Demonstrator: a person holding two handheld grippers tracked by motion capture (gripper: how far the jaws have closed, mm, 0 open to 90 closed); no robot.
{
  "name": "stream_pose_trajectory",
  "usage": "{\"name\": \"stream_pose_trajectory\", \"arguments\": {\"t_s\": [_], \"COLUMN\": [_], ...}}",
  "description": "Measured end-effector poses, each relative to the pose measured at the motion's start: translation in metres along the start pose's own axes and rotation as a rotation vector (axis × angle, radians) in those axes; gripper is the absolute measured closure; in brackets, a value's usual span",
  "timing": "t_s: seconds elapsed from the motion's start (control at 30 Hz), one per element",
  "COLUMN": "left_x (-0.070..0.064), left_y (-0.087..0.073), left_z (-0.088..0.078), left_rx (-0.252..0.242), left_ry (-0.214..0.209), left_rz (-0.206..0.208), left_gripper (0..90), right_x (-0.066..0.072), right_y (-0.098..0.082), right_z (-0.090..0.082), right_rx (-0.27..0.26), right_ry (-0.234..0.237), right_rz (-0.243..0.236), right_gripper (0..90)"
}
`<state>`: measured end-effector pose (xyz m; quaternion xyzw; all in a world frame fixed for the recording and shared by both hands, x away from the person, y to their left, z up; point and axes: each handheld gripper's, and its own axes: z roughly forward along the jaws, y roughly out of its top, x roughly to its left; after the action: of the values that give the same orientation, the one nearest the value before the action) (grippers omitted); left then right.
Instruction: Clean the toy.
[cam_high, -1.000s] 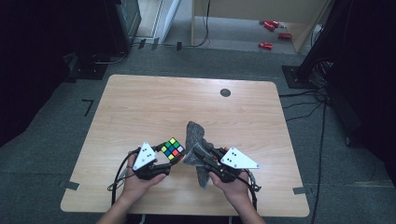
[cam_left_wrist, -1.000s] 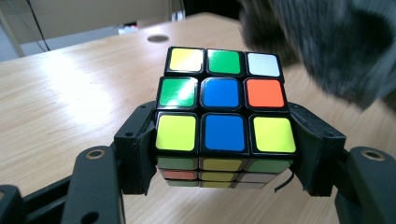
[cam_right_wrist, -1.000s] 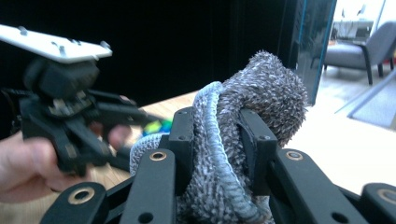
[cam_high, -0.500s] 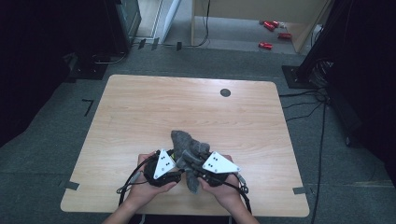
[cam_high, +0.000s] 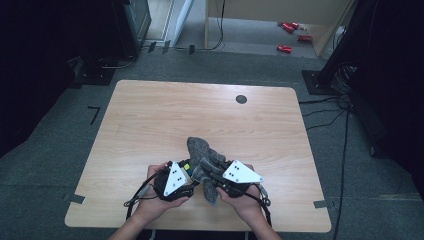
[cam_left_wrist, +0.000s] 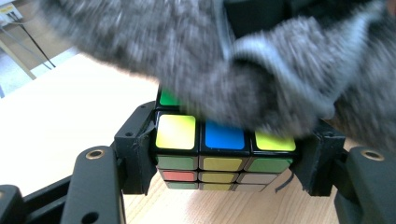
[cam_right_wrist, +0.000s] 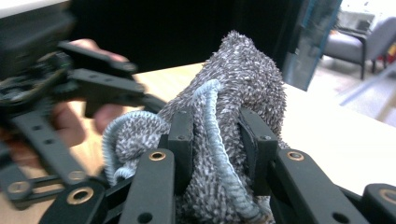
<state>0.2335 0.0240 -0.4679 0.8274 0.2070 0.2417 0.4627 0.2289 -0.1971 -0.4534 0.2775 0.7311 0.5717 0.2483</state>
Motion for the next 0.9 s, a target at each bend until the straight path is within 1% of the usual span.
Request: {"name": "stream_pose_trajectory", "arguments": {"t_s": [0.03,0.07,0.1,0.13,0.17,0.2,0.23,0.3,0.37,0.43,0.5,0.53,0.57,0.6,0.63,0.7,0.73,0.8,0.83,0.87,0.9], "left_x": [0.000,-0.001,-0.002,-0.002,-0.003,-0.004,-0.004,-0.002,0.000,0.003,0.007,0.010,0.011,0.013,0.014,0.015,0.015,0.015,0.014,0.015,0.016], "left_y": [0.000,0.000,0.001,0.001,0.001,0.000,0.000,0.000,-0.001,-0.002,-0.003,-0.004,-0.005,-0.006,-0.007,-0.009,-0.009,-0.008,-0.007,-0.007,-0.007], "left_z": [0.000,0.001,0.001,0.001,0.001,0.000,0.000,-0.001,-0.002,-0.004,-0.009,-0.011,-0.013,-0.015,-0.015,-0.017,-0.018,-0.021,-0.022,-0.022,-0.023], "left_rx": [-0.003,-0.007,-0.009,-0.011,-0.013,-0.017,-0.020,-0.026,-0.034,-0.054,-0.111,-0.145,-0.176,-0.196,-0.206,-0.236,-0.249,-0.270,-0.275,-0.281,-0.286], "left_ry": [-0.002,-0.004,-0.004,-0.008,-0.014,-0.014,-0.008,-0.012,-0.010,-0.012,-0.030,-0.042,-0.050,-0.054,-0.059,-0.081,-0.090,-0.095,-0.091,-0.097,-0.099], "left_rz": [-0.002,-0.004,-0.001,0.001,0.007,0.012,0.018,0.006,-0.003,-0.014,-0.033,-0.041,-0.044,-0.045,-0.047,-0.060,-0.063,-0.058,-0.057,-0.063,-0.074], "left_gripper": [35.2,35.2,35.2,35.2,35.1,35.2,35.1,35.2,35.2,35.2,35.2,35.2,35.2,35.1,35.1,35.1,35.1,35.1,35.1,35.1,35.1], "right_x": [0.000,0.002,0.004,0.009,0.015,0.020,0.023,0.019,0.009,-0.004,-0.014,-0.019,-0.024,-0.026,-0.026,-0.023,-0.021,-0.018,-0.018,-0.019,-0.021], "right_y": [0.001,0.003,0.004,0.006,0.008,0.008,0.008,0.006,0.004,0.003,0.002,0.001,0.000,0.000,0.001,0.003,0.003,0.000,-0.003,-0.007,-0.010], "right_z": [-0.001,-0.002,-0.002,-0.001,0.001,0.002,0.004,0.004,0.002,-0.004,-0.009,-0.011,-0.014,-0.016,-0.017,-0.017,-0.015,-0.011,-0.009,-0.007,-0.006], "right_rx": [0.003,0.004,0.005,0.005,0.009,0.018,0.025,0.018,0.008,-0.004,0.001,-0.006,-0.027,-0.053,-0.076,-0.108,-0.104,-0.083,-0.078,-0.071,-0.046], "right_ry": [-0.007,0.006,0.028,0.066,0.091,0.095,0.089,0.080,0.030,-0.026,-0.078,-0.087,-0.075,-0.053,-0.029,0.022,0.042,0.054,0.057,0.053,0.049], "right_rz": [-0.002,-0.012,-0.022,-0.043,-0.066,-0.095,-0.110,-0.088,-0.064,-0.015,0.022,0.048,0.085,0.113,0.131,0.137,0.139,0.123,0.132,0.142,0.150], "right_gripper": [70.1,70.2,70.2,70.1,70.1,70.1,70.1,70.3,70.5,70.6,70.9,70.9,70.9,70.8,70.7,70.5,70.4,70.3,70.5,70.5,70.5]}}
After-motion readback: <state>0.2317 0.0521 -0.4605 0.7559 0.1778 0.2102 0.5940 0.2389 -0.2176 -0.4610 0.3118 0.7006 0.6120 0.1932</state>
